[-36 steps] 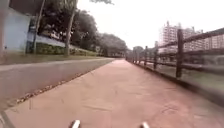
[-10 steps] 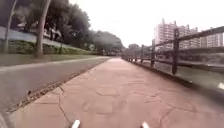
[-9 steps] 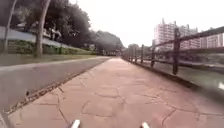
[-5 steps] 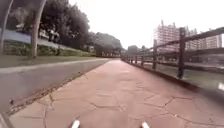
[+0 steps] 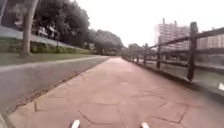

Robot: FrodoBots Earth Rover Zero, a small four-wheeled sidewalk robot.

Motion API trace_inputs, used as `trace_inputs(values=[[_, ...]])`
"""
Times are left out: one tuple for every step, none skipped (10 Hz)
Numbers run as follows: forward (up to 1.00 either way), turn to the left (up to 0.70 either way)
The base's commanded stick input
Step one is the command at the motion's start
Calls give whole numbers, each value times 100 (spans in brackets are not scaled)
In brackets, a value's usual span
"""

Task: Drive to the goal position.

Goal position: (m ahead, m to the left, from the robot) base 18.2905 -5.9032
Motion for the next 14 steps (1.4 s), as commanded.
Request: trace_inputs(values=[[70,-2],[70,-9],[70,-33],[70,-25],[70,0],[70,0],[70,0],[70,0],[70,0],[70,0],[70,0],[70,0],[70,0],[70,0]])
